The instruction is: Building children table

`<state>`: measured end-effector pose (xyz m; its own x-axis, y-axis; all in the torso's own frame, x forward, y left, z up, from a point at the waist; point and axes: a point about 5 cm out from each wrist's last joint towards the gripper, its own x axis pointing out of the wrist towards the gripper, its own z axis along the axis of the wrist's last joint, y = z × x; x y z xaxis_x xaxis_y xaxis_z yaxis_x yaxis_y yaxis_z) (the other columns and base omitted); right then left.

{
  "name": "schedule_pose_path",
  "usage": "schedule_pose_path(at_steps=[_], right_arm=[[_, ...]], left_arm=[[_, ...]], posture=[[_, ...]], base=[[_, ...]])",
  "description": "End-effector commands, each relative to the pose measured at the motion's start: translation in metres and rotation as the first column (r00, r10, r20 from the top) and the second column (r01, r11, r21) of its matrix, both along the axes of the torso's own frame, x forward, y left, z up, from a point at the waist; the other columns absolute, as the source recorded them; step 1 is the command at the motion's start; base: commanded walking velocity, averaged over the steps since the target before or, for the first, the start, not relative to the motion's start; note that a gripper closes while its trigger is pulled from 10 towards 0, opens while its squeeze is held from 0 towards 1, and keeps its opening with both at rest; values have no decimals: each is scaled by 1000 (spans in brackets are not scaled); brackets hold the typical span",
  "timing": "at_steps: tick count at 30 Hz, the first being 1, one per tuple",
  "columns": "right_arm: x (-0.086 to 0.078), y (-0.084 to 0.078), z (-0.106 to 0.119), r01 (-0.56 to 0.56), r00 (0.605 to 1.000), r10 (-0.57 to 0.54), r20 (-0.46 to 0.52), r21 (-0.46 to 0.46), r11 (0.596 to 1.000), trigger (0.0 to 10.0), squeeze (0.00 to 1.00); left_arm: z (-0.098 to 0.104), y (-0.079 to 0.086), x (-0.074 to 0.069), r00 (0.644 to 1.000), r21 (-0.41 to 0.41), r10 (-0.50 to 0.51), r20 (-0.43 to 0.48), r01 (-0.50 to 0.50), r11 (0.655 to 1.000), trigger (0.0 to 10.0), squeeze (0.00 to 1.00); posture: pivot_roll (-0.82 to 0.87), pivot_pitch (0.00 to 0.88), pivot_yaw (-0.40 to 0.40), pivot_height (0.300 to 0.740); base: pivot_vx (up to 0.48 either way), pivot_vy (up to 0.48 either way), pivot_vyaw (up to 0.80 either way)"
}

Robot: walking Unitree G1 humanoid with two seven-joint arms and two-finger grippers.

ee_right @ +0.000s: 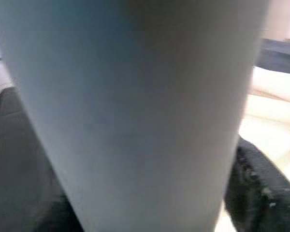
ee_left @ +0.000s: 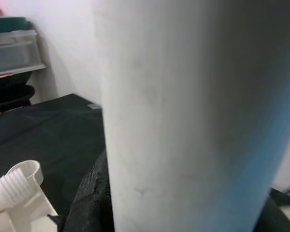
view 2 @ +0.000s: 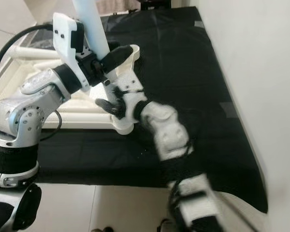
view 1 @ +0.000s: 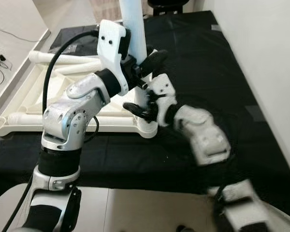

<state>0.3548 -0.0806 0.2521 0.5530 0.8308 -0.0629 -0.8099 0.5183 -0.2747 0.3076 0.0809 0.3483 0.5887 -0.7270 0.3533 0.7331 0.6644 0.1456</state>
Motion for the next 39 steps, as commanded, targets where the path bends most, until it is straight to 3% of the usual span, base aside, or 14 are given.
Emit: schedule_pose_path(at_steps=[1, 3, 4, 11, 12, 17, 25, 26, 31, 32, 36, 37, 38, 39], right_arm=[[2, -1, 2, -137, 991, 137, -2, -15, 991, 10000, 1000], [3, -3, 2, -177, 984, 176, -10, -27, 984, 10000, 1000], [4, -4, 2, -198, 980, 198, -17, -34, 980, 10000, 0], [9, 1, 5, -369, 930, 367, -32, -57, 928, 10000, 0], [9, 4, 6, -406, 914, 404, -43, -47, 913, 0, 0], [8, 11, 8, -530, 848, 527, -61, -58, 846, 0, 0], [12, 13, 11, -537, 844, 534, -54, -62, 842, 0, 0], [13, 12, 11, -533, 846, 531, -51, -63, 844, 0, 0], [15, 10, 10, -516, 857, 514, -41, -68, 854, 0, 0], [18, 4, 6, -442, 897, 441, -30, -76, 894, 0, 0], [19, -5, -7, -273, 962, 272, -21, -92, 958, 0, 0], [19, -5, -26, -30, 996, 23, -82, -90, 995, 0, 0], [3, 0, -51, 193, 975, -203, -94, -108, 975, 0, 0], [-12, -3, -63, 396, 909, -402, -111, -74, 915, 0, 0]], left_arm=[[-7, -8, -6, 997, 28, -76, -24, 76, 997, 0, 0], [-7, -8, -6, 997, 29, -77, -24, 78, 997, 0, 0], [-7, -8, -6, 997, 29, -78, -24, 79, 996, 0, 0], [-6, -9, -9, 996, 34, -83, -21, 83, 996, 0, 0], [-6, -9, -9, 996, 34, -84, -21, 84, 996, 0, 0], [-6, -9, -11, 996, 41, -84, -21, 85, 996, 0, 0], [-7, -9, -11, 997, 67, -68, -23, 69, 995, 0, 0], [-8, -9, -11, 997, 52, -70, -34, 72, 996, 10000, 1000], [-8, -8, -10, 997, 35, -64, -44, 66, 997, 10000, 1000], [-8, -9, -10, 997, 44, -62, -39, 64, 997, 10000, 0], [-7, -8, -10, 998, 34, -48, -34, 49, 998, 10000, 0], [-6, -7, -10, 999, 30, -43, -32, 44, 999, 10000, 0], [-4, -6, -10, 999, 23, -33, -33, 34, 999, 10000, 0], [-3, -4, -10, 999, 20, -27, -33, 28, 999, 10000, 0]], posture=[[36, 238, 106, 740], [42, 238, 107, 740], [42, 238, 107, 740], [61, 238, 111, 740], [67, 238, 110, 740], [79, 238, 110, 740], [80, 244, 109, 740], [75, 247, 110, 740], [61, 250, 106, 740], [46, 252, 92, 740], [41, 262, 67, 740], [53, 261, 50, 740], [77, 265, 42, 740], [79, 270, 51, 740]], base=[[0, 0, 0], [0, 0, 0], [0, 0, 0], [0, 0, 0], [0, 0, 0], [0, 0, 0], [0, 0, 0], [0, 0, 0], [0, 0, 0], [0, 0, 0], [0, 0, 0], [0, 0, 0], [0, 0, 0], [0, 0, 0]])
